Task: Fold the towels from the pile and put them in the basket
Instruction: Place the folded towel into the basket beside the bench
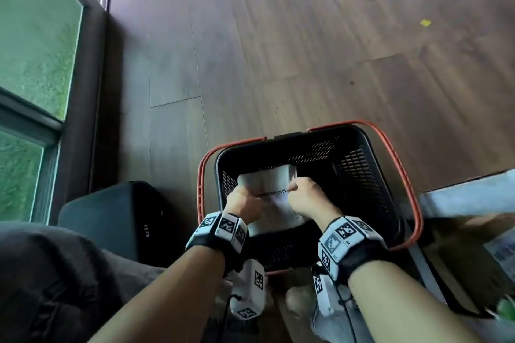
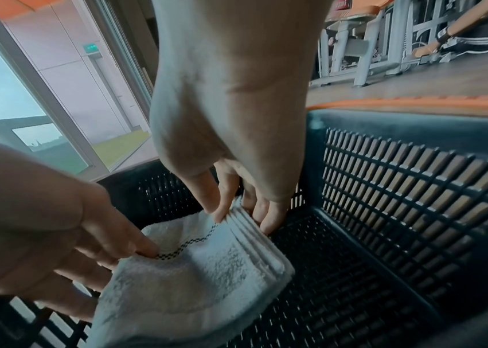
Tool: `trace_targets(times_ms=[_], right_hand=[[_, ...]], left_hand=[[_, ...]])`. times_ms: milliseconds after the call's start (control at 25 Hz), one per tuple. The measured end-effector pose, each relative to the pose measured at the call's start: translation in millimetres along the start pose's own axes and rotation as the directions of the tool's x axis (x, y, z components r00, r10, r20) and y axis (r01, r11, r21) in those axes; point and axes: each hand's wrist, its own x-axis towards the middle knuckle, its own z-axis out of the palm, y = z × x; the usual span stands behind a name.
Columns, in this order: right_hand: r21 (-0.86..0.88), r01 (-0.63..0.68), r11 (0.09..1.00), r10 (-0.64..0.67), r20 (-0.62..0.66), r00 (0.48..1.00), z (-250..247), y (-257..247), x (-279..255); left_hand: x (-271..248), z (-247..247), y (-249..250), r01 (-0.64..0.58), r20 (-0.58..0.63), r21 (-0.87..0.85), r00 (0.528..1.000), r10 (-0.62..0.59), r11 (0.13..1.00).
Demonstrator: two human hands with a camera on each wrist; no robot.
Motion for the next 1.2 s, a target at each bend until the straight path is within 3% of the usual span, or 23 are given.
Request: trace_targets(times_ms=[320, 560, 680, 880, 960, 1120, 1200], right_hand=[[0.006, -0.056, 0.998, 0.055, 0.048, 0.997, 18.6, -2.1, 49.8], [-0.015, -0.059, 0.998, 0.061, 0.151, 0.987, 30.4, 3.8, 50.1], [-0.03, -0.051, 0.998, 0.055, 0.142, 0.988, 25.8, 3.9, 42.1], [0.021, 0.032, 0.999, -0.032, 0.009, 0.999, -10.9, -8.7, 3.3], [0.031, 0.074, 0.997, -0.071, -0.087, 0.994, -35.1, -18.4, -21.0], [0.05, 0.167, 0.985, -0.146, -0.297, 0.944, -85.8, -29.2, -82.4], [0.041, 0.202, 0.978, -0.17, -0.398, 0.901, -108.3, -31.3, -119.5]], left_hand=[[34.4, 5.1, 0.9, 0.003, 0.024, 0.088, 1.0, -0.005, 0.996], [28.4, 8.5, 0.0, -0.007, 0.074, 0.124, 0.997, -0.002, 0.992], [19.9, 1.6, 2.9, -0.019, 0.083, 0.142, 0.997, 0.007, 0.99], [-4.7, -26.7, 31.7, -0.086, 0.114, 0.112, 0.991, 0.074, 0.99], [-26.1, -41.1, 57.1, -0.172, 0.111, 0.094, 0.981, 0.161, 0.981], [-94.8, -64.8, 114.3, -0.383, 0.185, 0.175, 0.918, 0.352, 0.907], [-127.1, -70.2, 134.9, -0.419, 0.198, 0.204, 0.903, 0.381, 0.885]])
